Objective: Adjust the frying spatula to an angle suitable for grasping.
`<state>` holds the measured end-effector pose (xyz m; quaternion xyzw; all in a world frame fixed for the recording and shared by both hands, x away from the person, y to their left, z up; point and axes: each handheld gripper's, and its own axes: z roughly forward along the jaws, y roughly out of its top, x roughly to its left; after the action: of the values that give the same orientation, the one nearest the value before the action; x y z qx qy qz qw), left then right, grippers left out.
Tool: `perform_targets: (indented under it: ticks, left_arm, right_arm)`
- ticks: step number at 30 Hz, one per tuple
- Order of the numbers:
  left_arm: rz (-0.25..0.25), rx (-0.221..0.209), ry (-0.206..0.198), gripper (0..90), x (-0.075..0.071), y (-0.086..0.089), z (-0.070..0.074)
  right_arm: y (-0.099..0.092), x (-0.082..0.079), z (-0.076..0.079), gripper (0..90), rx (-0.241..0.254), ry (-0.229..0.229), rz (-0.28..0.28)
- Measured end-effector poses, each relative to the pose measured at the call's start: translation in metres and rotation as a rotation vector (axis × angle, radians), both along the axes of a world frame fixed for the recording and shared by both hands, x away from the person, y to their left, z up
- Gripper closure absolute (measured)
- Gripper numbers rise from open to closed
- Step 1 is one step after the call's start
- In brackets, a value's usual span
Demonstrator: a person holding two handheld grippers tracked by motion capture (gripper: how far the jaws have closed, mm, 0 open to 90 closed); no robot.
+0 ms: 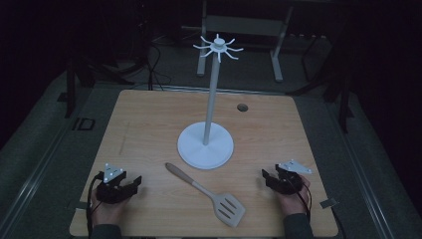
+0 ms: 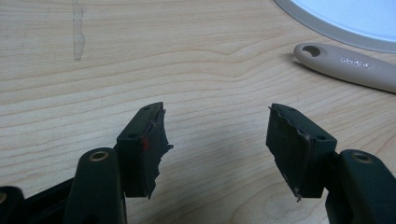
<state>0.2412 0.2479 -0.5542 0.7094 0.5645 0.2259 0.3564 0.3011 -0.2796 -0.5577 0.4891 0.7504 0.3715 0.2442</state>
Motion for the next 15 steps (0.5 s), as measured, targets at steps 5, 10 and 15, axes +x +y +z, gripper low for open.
perform_targets:
  ticks: [5, 10, 15]
  left_arm:
    - [-0.003, 0.002, -0.002, 37.9, 0.000, -0.001, 0.000]
    - [0.002, -0.002, 0.001, 38.1, 0.000, 0.000, 0.000]
    - [-0.002, -0.002, 0.003, 38.5, 0.000, -0.001, -0.001]
  right_arm:
    - [0.007, -0.007, 0.012, 37.1, 0.005, -0.053, 0.038]
    - [0.016, -0.015, 0.028, 40.3, 0.004, -0.092, 0.063]
    - [0.027, -0.019, 0.039, 46.9, -0.007, -0.117, 0.113]
